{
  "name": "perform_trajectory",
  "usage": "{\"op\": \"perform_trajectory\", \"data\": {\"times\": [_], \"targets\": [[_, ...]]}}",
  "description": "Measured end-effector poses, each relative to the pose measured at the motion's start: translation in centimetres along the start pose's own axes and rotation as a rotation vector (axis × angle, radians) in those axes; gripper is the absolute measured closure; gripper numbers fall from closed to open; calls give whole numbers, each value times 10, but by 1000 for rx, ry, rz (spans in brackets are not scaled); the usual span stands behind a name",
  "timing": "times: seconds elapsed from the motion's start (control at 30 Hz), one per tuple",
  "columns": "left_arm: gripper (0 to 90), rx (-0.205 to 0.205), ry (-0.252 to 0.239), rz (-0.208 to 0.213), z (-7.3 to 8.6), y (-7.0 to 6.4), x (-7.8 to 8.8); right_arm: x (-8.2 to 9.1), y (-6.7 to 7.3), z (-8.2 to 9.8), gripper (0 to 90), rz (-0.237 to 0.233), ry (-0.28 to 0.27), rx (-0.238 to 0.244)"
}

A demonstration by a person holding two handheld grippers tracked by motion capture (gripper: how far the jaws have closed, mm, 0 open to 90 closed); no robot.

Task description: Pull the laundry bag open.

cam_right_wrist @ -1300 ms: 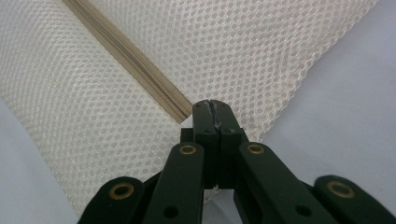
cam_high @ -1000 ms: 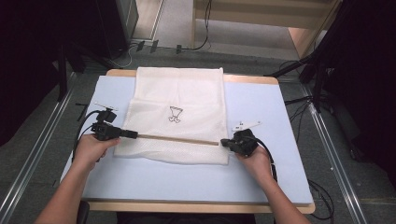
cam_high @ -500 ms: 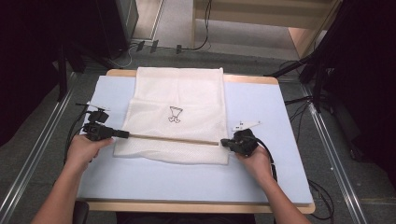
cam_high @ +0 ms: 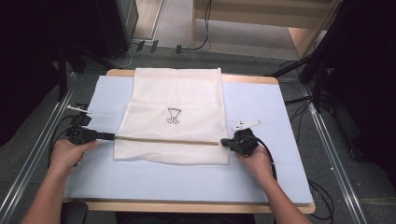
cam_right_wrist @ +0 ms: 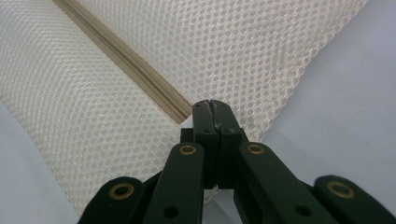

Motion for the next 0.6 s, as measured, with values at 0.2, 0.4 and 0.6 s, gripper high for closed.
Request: {"op": "perform_trajectory", "data": {"times": [0.2,0.4,0.6], "targets": [[890,-15,20,-14,0,2,-4,0,0,-1,900,3,7,2],[890,2,9,-1,1,5,-5,0,1,-2,900,7,13,1],[888,8,9,0,2,5,-7,0,1,-2,900,5,16,-1]]}}
Point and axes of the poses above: each handheld gripper's, and its own axes: x roughly backward along the jaws, z roughly out of its underside, y roughly to its left, the point moved 1 cm from there along -x, roughly forward along the jaws, and after that the axes turned 6 degrees about x, right-handed, at the moved point
